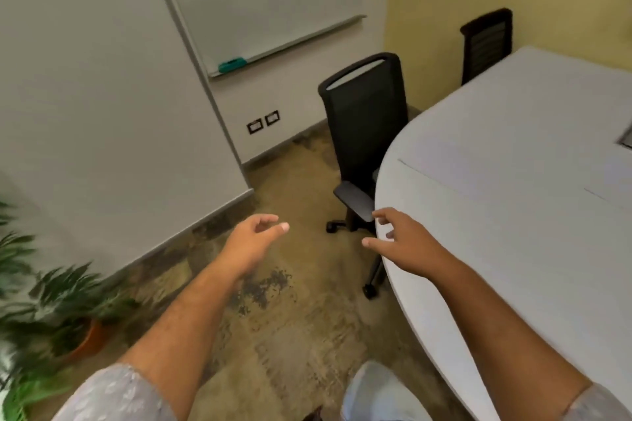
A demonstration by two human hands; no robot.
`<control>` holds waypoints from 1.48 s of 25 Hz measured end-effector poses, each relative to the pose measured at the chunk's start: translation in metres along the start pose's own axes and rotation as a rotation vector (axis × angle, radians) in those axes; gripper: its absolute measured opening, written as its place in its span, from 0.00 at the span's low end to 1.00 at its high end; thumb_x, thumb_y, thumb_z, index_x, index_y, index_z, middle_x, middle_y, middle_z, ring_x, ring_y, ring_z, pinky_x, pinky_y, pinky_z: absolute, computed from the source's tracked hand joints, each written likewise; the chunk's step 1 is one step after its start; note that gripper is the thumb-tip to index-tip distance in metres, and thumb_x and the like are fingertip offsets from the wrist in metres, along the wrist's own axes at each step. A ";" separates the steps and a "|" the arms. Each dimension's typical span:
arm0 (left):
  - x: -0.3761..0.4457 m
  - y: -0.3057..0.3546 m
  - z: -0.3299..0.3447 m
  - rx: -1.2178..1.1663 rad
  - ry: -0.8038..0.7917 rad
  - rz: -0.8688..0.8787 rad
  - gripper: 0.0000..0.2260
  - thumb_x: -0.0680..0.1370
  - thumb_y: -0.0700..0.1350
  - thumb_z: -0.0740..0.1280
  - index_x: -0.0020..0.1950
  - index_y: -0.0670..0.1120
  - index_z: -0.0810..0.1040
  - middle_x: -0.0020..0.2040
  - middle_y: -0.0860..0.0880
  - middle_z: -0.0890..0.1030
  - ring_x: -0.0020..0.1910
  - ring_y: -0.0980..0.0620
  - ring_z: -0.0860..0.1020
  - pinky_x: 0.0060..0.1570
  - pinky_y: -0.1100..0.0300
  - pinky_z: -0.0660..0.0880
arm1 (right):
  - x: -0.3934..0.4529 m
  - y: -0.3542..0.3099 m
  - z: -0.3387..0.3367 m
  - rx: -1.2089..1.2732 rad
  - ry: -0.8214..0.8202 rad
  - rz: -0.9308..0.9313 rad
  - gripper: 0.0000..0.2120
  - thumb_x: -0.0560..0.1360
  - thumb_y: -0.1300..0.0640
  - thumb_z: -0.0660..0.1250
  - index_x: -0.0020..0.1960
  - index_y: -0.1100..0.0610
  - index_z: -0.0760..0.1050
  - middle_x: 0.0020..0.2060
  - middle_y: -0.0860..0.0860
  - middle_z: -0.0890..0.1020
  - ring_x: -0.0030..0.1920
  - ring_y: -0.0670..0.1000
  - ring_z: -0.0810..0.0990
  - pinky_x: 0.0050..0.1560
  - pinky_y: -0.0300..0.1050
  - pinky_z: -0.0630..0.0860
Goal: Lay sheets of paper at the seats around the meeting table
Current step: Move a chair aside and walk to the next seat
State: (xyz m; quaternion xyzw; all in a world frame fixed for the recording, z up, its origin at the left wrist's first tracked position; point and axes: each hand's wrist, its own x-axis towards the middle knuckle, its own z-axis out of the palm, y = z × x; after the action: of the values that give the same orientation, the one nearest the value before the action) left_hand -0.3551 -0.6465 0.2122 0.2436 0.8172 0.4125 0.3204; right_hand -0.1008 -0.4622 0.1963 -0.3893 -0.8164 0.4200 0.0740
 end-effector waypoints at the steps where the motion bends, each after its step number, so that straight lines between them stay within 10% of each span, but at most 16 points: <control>1: 0.029 0.003 0.000 -0.001 -0.026 0.001 0.18 0.76 0.57 0.76 0.64 0.55 0.81 0.59 0.56 0.82 0.61 0.53 0.80 0.51 0.58 0.77 | 0.019 0.002 0.003 0.001 0.022 0.032 0.36 0.77 0.41 0.74 0.80 0.48 0.65 0.77 0.51 0.72 0.72 0.55 0.76 0.61 0.44 0.72; 7: 0.214 0.035 0.025 0.214 -0.155 0.089 0.35 0.76 0.57 0.76 0.80 0.50 0.69 0.78 0.49 0.71 0.74 0.48 0.72 0.66 0.55 0.71 | 0.186 0.009 -0.004 -0.052 0.108 0.172 0.38 0.77 0.40 0.73 0.81 0.53 0.65 0.79 0.54 0.70 0.75 0.57 0.73 0.66 0.47 0.71; 17: 0.451 0.153 0.029 0.433 -0.232 0.333 0.40 0.74 0.69 0.70 0.81 0.51 0.65 0.79 0.49 0.69 0.77 0.50 0.69 0.71 0.54 0.68 | 0.418 -0.016 -0.075 -0.038 0.128 0.336 0.45 0.78 0.37 0.71 0.85 0.56 0.57 0.83 0.57 0.64 0.80 0.61 0.67 0.76 0.61 0.70; 37: 0.851 0.419 0.109 0.353 -0.728 0.824 0.30 0.76 0.66 0.70 0.75 0.55 0.72 0.75 0.54 0.70 0.72 0.53 0.70 0.65 0.55 0.70 | 0.721 -0.092 -0.152 0.107 0.807 0.701 0.46 0.74 0.31 0.70 0.84 0.51 0.60 0.82 0.53 0.64 0.81 0.57 0.64 0.78 0.59 0.68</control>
State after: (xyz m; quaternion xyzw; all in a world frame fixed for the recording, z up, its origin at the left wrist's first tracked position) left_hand -0.7954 0.2006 0.2357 0.7178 0.5485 0.2503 0.3482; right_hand -0.5806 0.1048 0.2124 -0.7649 -0.5214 0.2775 0.2571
